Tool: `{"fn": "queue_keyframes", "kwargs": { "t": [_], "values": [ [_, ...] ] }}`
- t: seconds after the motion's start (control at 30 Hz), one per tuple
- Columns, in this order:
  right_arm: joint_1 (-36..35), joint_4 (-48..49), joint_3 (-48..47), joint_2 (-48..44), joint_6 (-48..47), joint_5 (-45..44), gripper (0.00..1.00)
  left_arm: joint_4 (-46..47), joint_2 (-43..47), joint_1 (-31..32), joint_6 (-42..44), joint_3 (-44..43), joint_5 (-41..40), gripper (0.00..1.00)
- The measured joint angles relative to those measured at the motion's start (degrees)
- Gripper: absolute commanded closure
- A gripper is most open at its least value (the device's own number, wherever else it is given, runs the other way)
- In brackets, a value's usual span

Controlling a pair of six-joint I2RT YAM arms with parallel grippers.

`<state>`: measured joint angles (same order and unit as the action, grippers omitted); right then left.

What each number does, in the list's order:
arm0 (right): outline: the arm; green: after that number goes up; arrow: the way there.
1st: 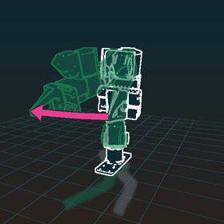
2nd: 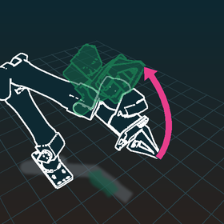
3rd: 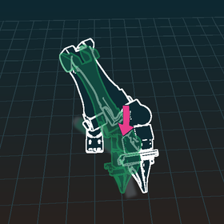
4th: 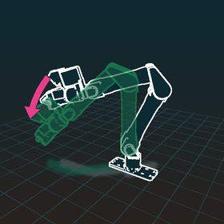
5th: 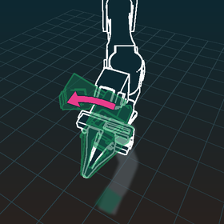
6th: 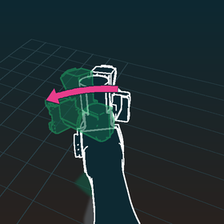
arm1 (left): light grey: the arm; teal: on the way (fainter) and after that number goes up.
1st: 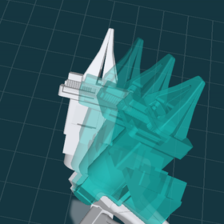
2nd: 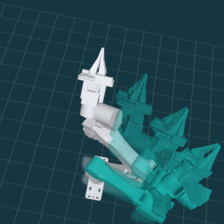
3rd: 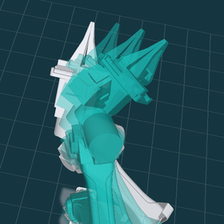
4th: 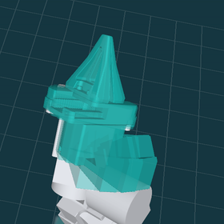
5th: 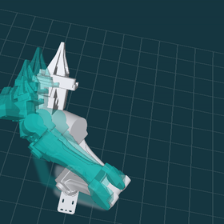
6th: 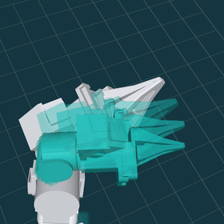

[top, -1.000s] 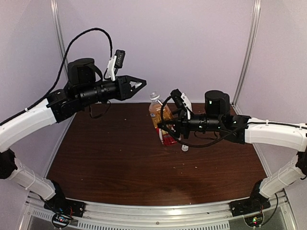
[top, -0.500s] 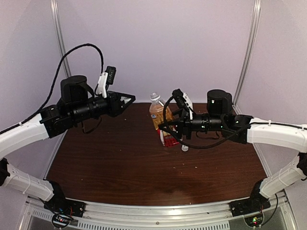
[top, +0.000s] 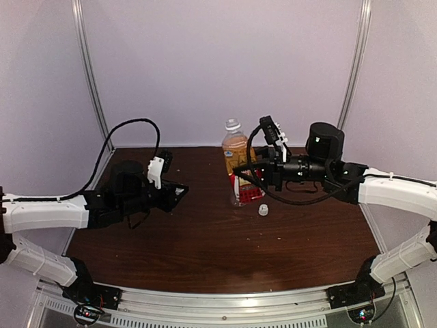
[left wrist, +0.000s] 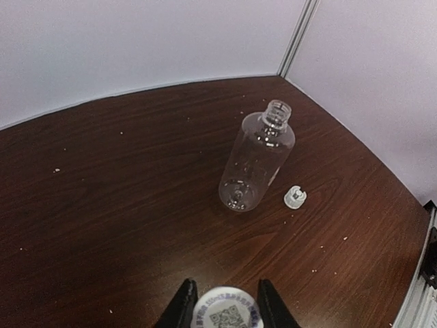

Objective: Unscrew the bottle caps

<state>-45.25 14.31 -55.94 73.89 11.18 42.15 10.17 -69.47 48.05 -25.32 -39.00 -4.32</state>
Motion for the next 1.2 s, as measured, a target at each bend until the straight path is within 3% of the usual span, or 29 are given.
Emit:
{"fn": "queue_keyframes", "kwargs": {
  "t": [0.57, 1.2],
  "values": [
    [0.81, 0.55, 2.36, -1.25, 1.14, 0.07, 0.52, 10.49, -24.61, 0.00, 1.46, 0.52, 2.60, 0.76],
    [1.33, 0.57, 3.10, -1.55, 1.09, 0.04, 0.52, 12.20, -32.98, -0.11, 2.49, -0.33, 0.83, 0.72]
  ]
}}
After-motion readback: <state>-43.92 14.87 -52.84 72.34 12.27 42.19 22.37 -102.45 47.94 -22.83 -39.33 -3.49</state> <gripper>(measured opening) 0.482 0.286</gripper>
